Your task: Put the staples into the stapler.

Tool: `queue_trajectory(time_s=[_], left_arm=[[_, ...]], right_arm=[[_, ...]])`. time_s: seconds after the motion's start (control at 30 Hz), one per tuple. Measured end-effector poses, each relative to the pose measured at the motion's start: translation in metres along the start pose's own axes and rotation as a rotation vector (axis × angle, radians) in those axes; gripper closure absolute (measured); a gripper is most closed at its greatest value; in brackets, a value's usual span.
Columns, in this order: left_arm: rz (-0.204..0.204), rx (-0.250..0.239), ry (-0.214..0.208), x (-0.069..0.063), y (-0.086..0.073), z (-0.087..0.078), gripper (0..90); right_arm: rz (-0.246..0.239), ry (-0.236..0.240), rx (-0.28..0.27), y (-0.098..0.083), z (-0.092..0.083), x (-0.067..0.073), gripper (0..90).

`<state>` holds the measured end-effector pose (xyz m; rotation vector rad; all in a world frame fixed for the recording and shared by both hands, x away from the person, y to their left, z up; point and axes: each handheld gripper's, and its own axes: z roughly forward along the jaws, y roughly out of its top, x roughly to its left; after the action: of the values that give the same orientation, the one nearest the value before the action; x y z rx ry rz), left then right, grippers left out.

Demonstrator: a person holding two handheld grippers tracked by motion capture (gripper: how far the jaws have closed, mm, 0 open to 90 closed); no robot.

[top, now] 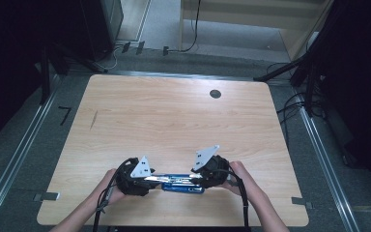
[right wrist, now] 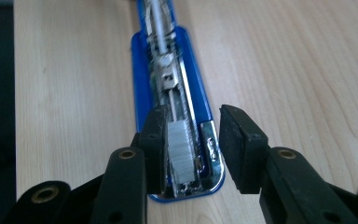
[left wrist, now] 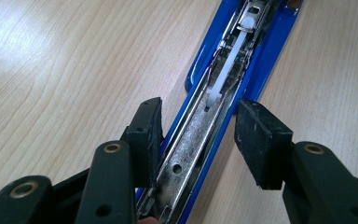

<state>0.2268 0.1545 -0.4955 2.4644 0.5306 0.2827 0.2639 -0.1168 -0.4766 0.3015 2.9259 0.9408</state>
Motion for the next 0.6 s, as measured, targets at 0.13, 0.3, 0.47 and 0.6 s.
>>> queue_trajectory(time_s=[0.13, 0.3, 0.47, 0.6], left_arm=[[-0.003, -0.003, 0.002, 0.000, 0.000, 0.000, 53.0], [-0.001, -0.002, 0.002, 0.000, 0.000, 0.000, 53.0], [-0.002, -0.001, 0.005, -0.001, 0.000, 0.000, 52.9], [0.003, 0.003, 0.006, -0.001, 0.000, 0.000, 53.0]], right_arm=[[0.099, -0.024, -0.017, 0.002, 0.004, -0.002, 59.8], [0.142, -0.053, 0.005, 0.008, 0.013, 0.002, 56.5], [0.159, -0.084, 0.040, 0.011, 0.018, 0.004, 55.6], [0.173, -0.085, 0.054, 0.009, 0.019, 0.004, 54.6]])
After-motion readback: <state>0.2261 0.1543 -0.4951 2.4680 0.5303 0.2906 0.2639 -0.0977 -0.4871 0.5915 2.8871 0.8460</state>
